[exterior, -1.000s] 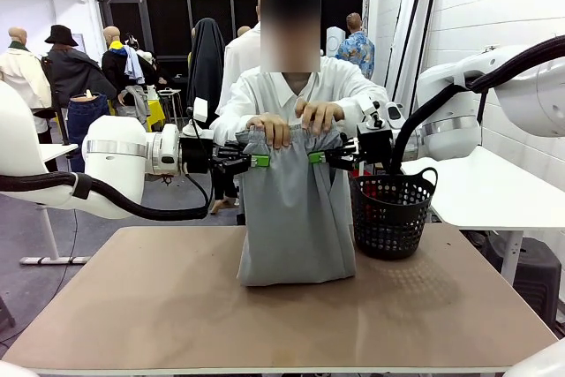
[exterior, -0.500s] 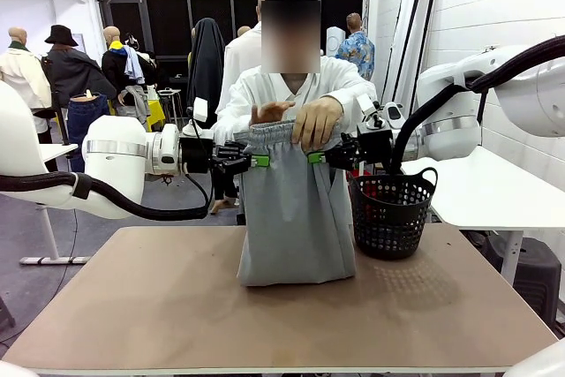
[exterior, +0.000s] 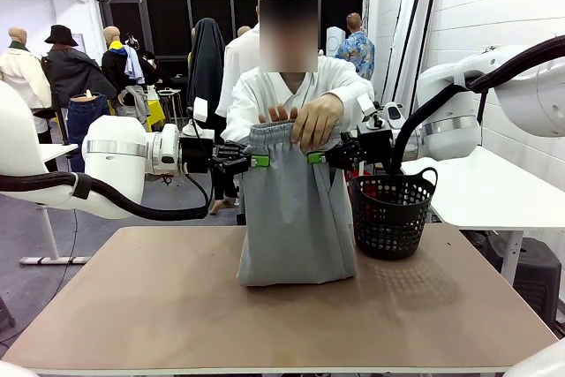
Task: Fold the training pants.
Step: Release the ends of the Training pants and then grab the overlapped ends.
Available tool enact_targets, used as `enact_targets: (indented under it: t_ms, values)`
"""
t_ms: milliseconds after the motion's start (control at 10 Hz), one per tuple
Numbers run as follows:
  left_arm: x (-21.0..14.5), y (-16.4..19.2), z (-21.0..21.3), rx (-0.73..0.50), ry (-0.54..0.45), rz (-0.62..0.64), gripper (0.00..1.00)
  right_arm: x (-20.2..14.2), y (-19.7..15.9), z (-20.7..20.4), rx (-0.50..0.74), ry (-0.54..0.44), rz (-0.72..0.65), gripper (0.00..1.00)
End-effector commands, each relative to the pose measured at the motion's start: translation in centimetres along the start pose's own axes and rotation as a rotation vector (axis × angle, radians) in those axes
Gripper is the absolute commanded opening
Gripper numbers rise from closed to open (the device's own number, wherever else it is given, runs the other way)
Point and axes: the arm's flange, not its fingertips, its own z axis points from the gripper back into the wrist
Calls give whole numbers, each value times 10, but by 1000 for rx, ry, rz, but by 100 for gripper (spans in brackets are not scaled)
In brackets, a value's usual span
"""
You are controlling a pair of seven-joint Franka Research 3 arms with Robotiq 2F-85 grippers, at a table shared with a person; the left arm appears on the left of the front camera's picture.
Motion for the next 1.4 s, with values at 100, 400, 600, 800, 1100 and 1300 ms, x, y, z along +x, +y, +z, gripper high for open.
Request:
enact_targets:
  t_ms: [100,400,600,800,1100,1300]
  values:
    - [-1,-3,-1,14,-20,-15,0,2,1,0,10,-8,1,0]
    - [-1,-3,-1,14,-20,-15,0,2,1,0,10,-8,1,0]
    - [-1,-3,-1,14,-20,-15,0,2,1,0,10,-8,1,0]
    - [-1,-3,-1,14,-20,-15,0,2,1,0,10,-8,1,0]
    - [-1,-3,-1,14,-20,-15,0,2,1,0,10,-8,1,0]
    - [-1,-3,-1,14,-20,-15,0,2,1,0,10,-8,1,0]
